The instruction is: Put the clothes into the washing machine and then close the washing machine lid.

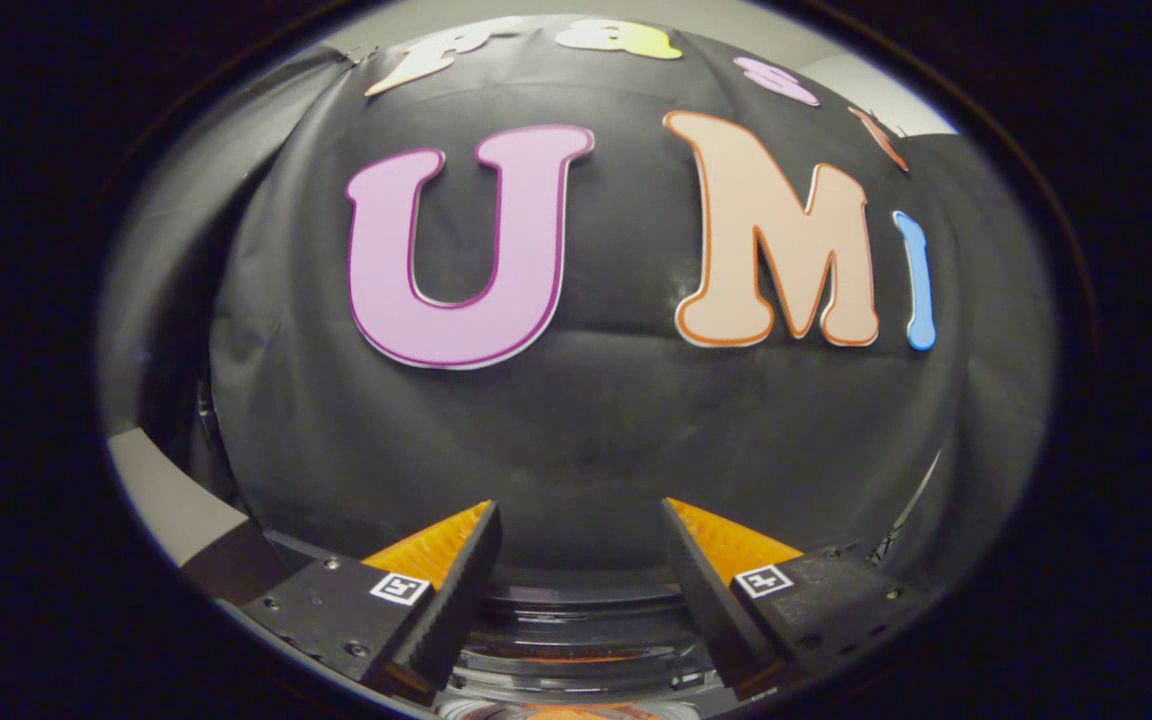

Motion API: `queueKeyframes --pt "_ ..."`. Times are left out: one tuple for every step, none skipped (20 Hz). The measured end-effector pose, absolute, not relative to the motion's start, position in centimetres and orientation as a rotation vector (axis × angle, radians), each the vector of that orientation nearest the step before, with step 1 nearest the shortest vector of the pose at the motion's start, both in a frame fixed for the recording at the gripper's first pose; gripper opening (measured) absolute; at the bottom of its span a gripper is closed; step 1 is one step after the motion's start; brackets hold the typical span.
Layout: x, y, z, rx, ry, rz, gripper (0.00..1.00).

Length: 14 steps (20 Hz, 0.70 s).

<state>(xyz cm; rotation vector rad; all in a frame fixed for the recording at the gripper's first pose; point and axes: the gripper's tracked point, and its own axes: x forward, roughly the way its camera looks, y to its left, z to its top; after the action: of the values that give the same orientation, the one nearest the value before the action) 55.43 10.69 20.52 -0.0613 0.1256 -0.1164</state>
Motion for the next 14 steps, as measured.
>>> queueKeyframes --pt "55.5 10.6 20.4 -0.058 0.14 -0.114 0.96" --pt "55.5 10.6 20.5 -0.038 0.122 -0.114 0.95" --pt "55.6 10.5 20.4 -0.036 0.132 -0.122 0.95" --pt "55.3 10.5 20.2 -0.03 0.146 -0.114 0.96" --pt "55.3 10.5 20.1 -0.015 0.154 -0.11 0.98" --pt "55.1 10.5 19.9 -0.003 0.166 -0.104 0.98" --pt "54.7 10.6 20.0 0.005 0.167 -0.1 0.98" --pt "54.4 10.7 20.1 -0.002 0.169 -0.096 0.98" --pt "54.0 10.7 20.0 -0.001 0.175 -0.093 0.98" --pt "53.5 10.7 20.1 0.002 0.174 -0.091 0.98" --pt "52.9 10.8 20.0 -0.001 0.177 -0.086 0.98" --pt "52.4 10.8 20.1 -0.001 0.176 -0.081 0.98" --pt "51.7 10.9 20.1 0.001 0.178 -0.075 0.98" --pt "51.0 11.0 20.0 0.0 0.179 -0.069 0.98"
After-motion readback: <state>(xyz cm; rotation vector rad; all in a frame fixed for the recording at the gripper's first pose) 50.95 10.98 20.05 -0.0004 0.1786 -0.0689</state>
